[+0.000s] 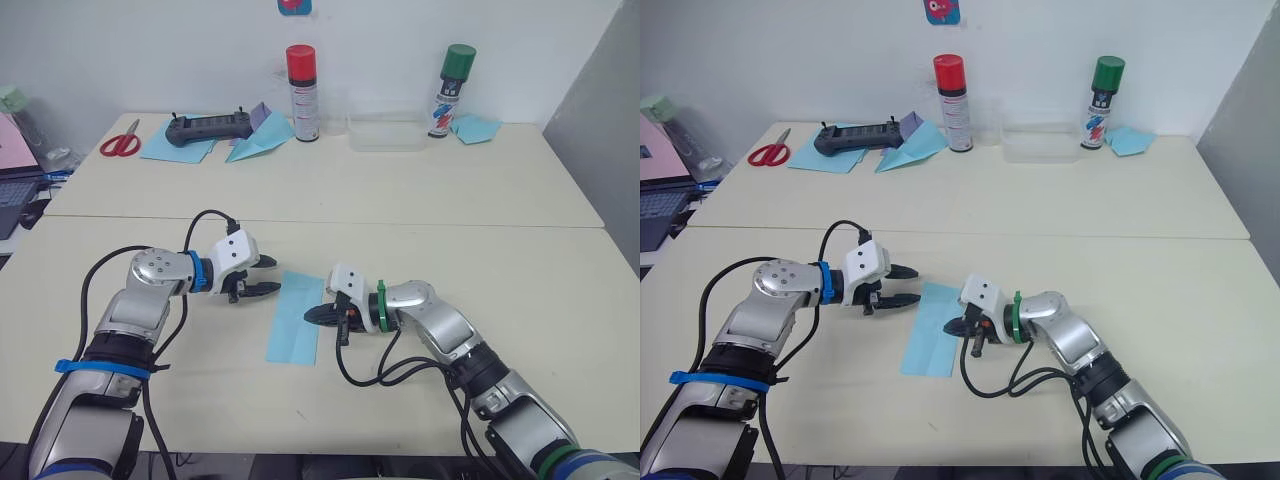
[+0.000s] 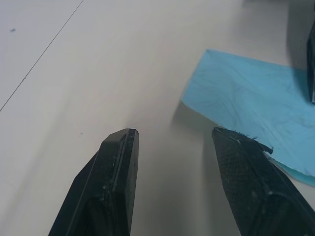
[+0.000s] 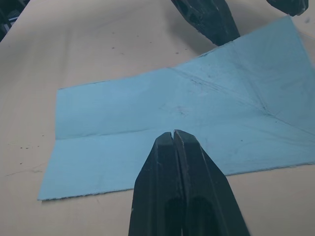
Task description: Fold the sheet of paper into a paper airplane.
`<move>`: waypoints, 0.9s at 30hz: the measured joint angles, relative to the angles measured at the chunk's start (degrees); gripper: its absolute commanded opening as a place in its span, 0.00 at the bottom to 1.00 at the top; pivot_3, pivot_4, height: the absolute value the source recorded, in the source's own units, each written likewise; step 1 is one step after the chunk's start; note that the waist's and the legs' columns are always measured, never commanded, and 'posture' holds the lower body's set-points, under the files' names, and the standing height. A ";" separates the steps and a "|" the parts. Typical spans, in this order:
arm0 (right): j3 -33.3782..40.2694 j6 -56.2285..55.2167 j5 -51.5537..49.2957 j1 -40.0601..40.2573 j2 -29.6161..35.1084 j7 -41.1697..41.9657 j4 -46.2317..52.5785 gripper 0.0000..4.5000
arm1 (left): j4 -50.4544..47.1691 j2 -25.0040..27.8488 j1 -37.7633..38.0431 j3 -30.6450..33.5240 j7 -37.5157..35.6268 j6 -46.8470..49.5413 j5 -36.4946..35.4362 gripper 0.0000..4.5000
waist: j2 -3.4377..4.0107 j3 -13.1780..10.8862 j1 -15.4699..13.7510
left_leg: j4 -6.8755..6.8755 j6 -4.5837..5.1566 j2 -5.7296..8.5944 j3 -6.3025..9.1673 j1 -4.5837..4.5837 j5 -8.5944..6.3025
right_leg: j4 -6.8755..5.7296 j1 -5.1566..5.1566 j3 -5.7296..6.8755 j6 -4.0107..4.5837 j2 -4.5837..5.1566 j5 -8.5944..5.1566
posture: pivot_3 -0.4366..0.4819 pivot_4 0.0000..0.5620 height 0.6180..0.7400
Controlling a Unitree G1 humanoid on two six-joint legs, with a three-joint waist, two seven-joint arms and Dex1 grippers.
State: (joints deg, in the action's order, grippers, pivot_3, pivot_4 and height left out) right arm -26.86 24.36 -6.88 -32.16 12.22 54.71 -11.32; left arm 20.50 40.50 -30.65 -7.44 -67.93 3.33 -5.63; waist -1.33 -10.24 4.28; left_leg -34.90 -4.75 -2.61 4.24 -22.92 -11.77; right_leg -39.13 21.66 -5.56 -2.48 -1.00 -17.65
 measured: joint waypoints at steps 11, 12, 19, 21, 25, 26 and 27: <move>0.18 0.00 0.00 0.17 -0.07 -0.08 0.02 0.00 | -0.64 0.33 0.15 0.00 -1.41 0.36 0.00 0.60 | 0.00 0.00 0.00 | -0.01 0.00 0.00 0.01 0.00 0.00 | -0.01 0.00 0.00 0.00 0.00 0.00 | 0.48 0.27 1.00; 0.18 0.00 0.00 0.17 -0.07 -0.08 0.02 0.00 | -0.63 0.33 0.15 0.00 -1.44 0.25 0.05 0.60 | 0.00 0.00 0.00 | -0.01 0.00 0.00 0.01 0.00 0.00 | -0.01 0.00 0.00 0.00 0.00 0.00 | 0.48 0.27 1.00; 0.24 0.00 0.00 0.17 -0.13 -0.09 -0.03 0.00 | -1.19 1.25 1.25 0.00 -1.82 0.25 0.20 0.60 | 0.00 0.00 0.01 | -0.01 0.00 0.00 0.01 0.00 0.00 | -0.01 0.00 0.00 0.00 0.00 0.00 | 0.48 0.27 1.00; 0.26 0.01 0.00 0.18 -0.15 -0.12 -0.03 0.00 | -2.83 1.94 2.55 0.00 -2.52 1.14 0.16 0.60 | 0.00 0.00 0.01 | -0.01 0.00 -0.01 0.01 0.00 0.00 | -0.01 0.00 0.01 0.00 0.00 0.00 | 0.48 0.27 1.00; 0.30 0.04 0.00 0.25 -0.17 -0.25 0.03 0.00 | -6.45 3.26 5.34 0.12 -2.92 3.27 -0.11 0.60 | 0.00 0.00 0.01 | -0.01 0.00 -0.01 0.01 0.00 0.00 | -0.02 0.00 -0.01 0.00 0.00 0.00 | 0.48 0.27 1.00; 0.34 0.05 0.00 0.32 -0.19 -0.28 0.08 0.00 | -8.00 3.55 6.32 0.39 -2.91 4.16 -0.50 0.60 | 0.00 0.00 0.01 | -0.01 0.00 -0.01 0.01 0.00 0.00 | -0.02 0.00 -0.01 0.00 0.00 0.00 | 0.48 0.27 1.00; 0.35 0.05 0.00 0.39 -0.22 -0.35 0.15 0.00 | -9.69 4.08 7.49 0.62 -2.92 5.02 -1.02 0.60 | 0.00 0.00 0.02 | 0.00 0.00 -0.01 0.01 0.00 0.00 | -0.01 0.01 0.00 0.00 0.00 0.00 | 0.48 0.27 1.00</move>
State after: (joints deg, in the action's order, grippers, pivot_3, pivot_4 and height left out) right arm -26.51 24.42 -6.88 -31.77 12.00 54.36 -11.17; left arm 10.82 44.58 -23.16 -6.82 -70.85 8.35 -6.65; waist -1.32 -10.24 4.30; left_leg -34.91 -4.74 -2.63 4.25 -22.92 -11.76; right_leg -39.14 21.67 -5.56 -2.48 -1.00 -17.65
